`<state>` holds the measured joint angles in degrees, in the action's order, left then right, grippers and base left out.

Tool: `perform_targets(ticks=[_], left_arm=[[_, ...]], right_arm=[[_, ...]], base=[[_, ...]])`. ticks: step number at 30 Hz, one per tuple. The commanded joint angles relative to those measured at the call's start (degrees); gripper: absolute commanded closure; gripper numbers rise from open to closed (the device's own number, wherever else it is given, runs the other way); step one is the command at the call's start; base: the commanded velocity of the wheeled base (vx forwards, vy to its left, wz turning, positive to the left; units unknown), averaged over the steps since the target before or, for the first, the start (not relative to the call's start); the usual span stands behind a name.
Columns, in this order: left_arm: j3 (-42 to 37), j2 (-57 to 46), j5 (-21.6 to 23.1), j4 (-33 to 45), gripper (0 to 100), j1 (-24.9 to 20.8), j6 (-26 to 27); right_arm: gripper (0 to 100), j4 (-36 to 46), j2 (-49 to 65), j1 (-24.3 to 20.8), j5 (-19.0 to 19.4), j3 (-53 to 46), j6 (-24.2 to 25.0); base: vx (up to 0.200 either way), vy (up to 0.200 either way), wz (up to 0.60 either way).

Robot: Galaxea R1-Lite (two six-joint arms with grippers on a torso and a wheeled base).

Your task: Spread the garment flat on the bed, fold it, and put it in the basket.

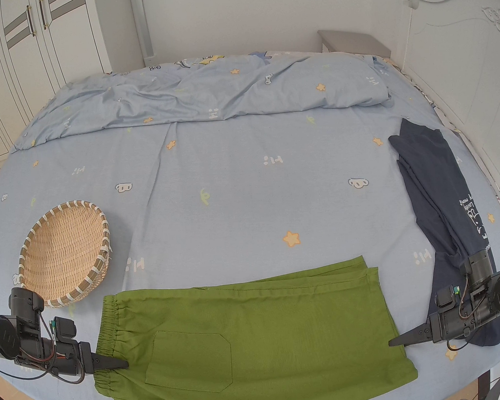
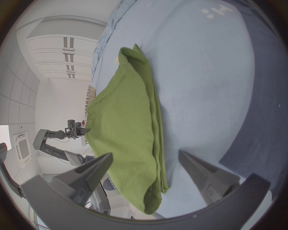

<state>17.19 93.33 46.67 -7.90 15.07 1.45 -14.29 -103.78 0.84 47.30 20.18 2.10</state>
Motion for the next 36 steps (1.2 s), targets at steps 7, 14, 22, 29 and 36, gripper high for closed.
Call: perform_targets(ticks=[7, 14, 22, 29, 36], left_arm=[[2.76, -11.86, -2.37, 6.14, 100, 2.95, -0.48], [10.67, -16.25, -8.43, 19.06, 100, 5.15, 1.27], [15.59, -19.5, -10.89, 22.58, 100, 3.92, 3.73], [26.67, -23.81, -13.62, 34.79, 100, -6.37, 1.63], [35.81, -24.25, -18.54, 38.31, 100, -25.35, -6.9]], right_arm=[[0, -1.01, 16.59, 0.21, -0.89, 6.54, 4.06], [0, 7.7, 23.97, -4.8, -4.85, 19.9, 10.91], [0, 12.27, 24.76, -7.43, -6.25, 22.54, 10.56], [0, 12.44, 25.56, -6.91, -6.25, 22.54, 10.56], [0, 13.67, 27.4, -6.99, -6.25, 22.63, 10.56]], base=[[0.0, 0.0, 0.0], [0.0, 0.0, 0.0], [0.0, 0.0, 0.0], [0.0, 0.0, 0.0], [0.0, 0.0, 0.0]])
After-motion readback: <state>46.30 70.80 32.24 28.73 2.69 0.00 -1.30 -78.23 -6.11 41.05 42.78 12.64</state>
